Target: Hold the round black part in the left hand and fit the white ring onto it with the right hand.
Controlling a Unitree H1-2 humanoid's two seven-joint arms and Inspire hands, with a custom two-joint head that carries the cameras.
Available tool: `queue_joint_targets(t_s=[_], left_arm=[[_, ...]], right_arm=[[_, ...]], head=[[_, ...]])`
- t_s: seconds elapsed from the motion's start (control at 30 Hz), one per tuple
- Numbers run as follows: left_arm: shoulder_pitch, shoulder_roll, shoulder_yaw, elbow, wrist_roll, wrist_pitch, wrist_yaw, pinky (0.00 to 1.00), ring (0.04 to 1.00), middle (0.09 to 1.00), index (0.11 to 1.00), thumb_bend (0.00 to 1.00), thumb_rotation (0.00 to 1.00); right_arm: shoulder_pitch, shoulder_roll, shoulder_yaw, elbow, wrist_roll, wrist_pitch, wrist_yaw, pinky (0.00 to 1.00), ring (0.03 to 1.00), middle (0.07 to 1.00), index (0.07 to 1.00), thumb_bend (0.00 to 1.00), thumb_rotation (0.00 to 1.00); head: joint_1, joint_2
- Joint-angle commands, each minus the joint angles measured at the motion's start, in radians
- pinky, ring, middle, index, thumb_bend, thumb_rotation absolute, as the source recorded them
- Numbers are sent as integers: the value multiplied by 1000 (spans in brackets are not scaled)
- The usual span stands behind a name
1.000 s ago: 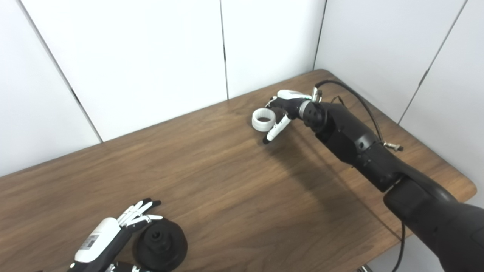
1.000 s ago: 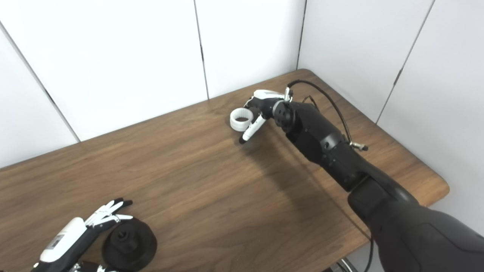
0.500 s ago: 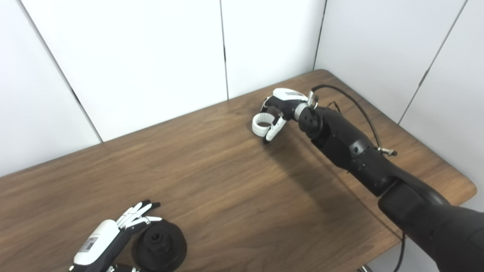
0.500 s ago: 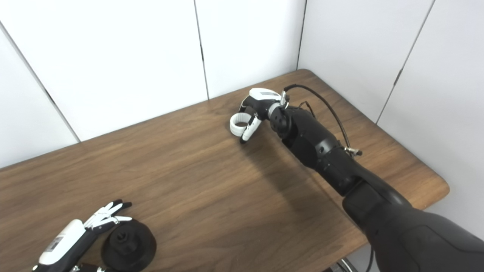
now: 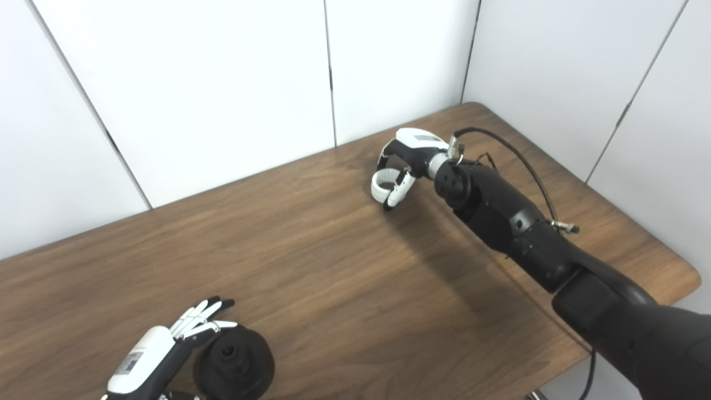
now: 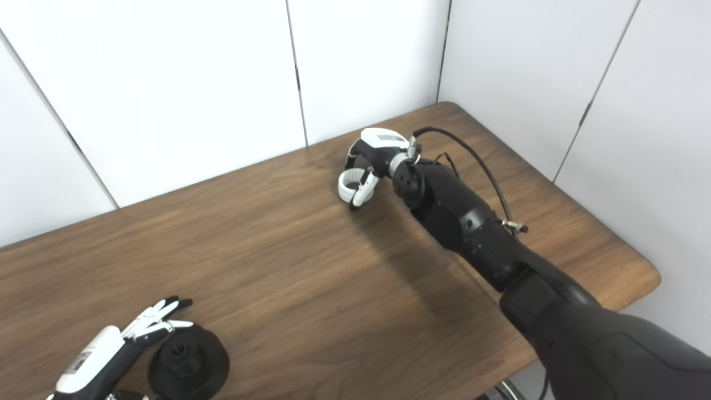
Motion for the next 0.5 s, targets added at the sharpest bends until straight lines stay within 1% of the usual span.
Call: queue_joint_targets(t_s=[0.0,0.07,0.13,0.33,0.47], left_arm=[[29,49,-22,13,57,30,-73,1000,1000,961,483,524,67],[27,50,-21,12,57,31,-75,1000,1000,960,484,524,67],[26,51,-21,12,58,32,-75,1000,1000,960,484,524,68],[24,51,-18,14,50,31,-77,1000,1000,956,484,523,67],[22,51,-19,19,55,23,-70,1000,1000,953,484,523,68]], right_arm=[[-33,-25,-7,-11,-11,-43,-49,910,898,856,491,537,140],[-31,-27,-5,-10,-15,-58,-68,886,885,835,484,528,136],[-31,-28,-5,-9,-18,-69,-77,885,883,826,483,524,133],[-33,-33,-2,-6,-26,-85,-91,925,884,811,482,524,133],[-29,-35,-6,-17,-27,-91,-94,932,880,804,482,524,133]], head=[[-2,1],[-3,1],[-3,1],[-4,4],[4,9]])
